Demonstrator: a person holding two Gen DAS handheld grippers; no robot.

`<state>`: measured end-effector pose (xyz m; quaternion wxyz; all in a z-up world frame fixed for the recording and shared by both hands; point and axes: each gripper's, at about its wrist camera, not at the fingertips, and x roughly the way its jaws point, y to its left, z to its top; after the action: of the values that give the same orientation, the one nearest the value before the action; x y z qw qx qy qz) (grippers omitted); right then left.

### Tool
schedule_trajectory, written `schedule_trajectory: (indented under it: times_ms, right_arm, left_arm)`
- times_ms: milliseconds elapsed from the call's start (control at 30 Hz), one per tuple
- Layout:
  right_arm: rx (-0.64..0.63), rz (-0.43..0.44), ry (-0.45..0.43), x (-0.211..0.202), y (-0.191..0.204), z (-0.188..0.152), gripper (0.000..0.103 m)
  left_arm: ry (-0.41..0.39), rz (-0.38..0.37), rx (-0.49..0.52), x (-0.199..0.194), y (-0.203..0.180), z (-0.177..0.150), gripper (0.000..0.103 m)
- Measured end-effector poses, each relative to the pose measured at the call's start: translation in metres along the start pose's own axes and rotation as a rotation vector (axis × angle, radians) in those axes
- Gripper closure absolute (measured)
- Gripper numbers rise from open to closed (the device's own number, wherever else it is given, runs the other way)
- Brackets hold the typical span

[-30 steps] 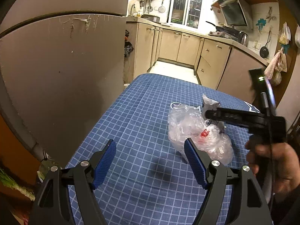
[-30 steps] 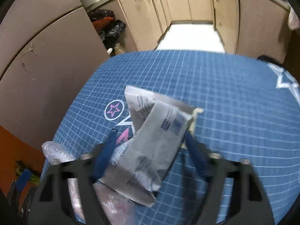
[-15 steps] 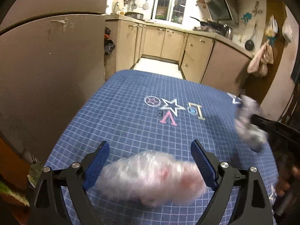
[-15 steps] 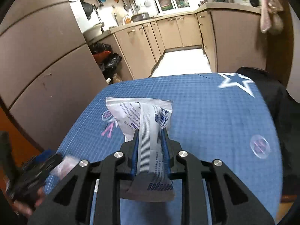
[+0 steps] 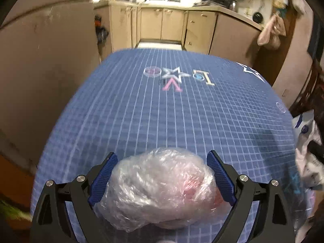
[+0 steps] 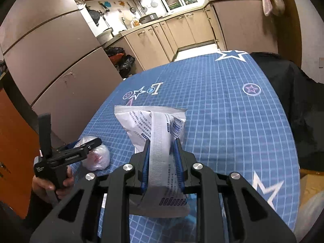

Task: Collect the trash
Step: 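Grasp the clear plastic bag with the left tool while the right tool grasps the white paper packet, then carry the plastic bag and white packet over the bucket and open both tools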

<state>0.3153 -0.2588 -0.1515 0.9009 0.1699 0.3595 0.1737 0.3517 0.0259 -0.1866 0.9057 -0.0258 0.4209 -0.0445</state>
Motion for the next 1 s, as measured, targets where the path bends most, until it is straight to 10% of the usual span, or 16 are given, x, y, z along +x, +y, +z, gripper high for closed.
schedule_trajectory:
  times_ms: [267,367,467,1000]
  right_arm:
    - [0.010,-0.006,0.001,-0.009,0.003,-0.019,0.082]
    - [-0.002,-0.023,-0.012,-0.014,0.006,-0.023,0.082]
    - [-0.008,-0.040,-0.028,-0.023,0.006,-0.026,0.082]
    - [0.022,-0.176,-0.194,-0.129,-0.011,-0.050,0.082]
  left_arm:
    - [-0.003,-0.048,0.022,0.007,-0.011,-0.027,0.007]
    - [-0.029,-0.120,0.020,0.000,-0.016,-0.031,0.044]
    - [-0.052,-0.129,0.042,-0.011,-0.028,-0.033,0.051]
    - [-0.162,-0.228,0.235,-0.087,-0.148,-0.021,0.054]
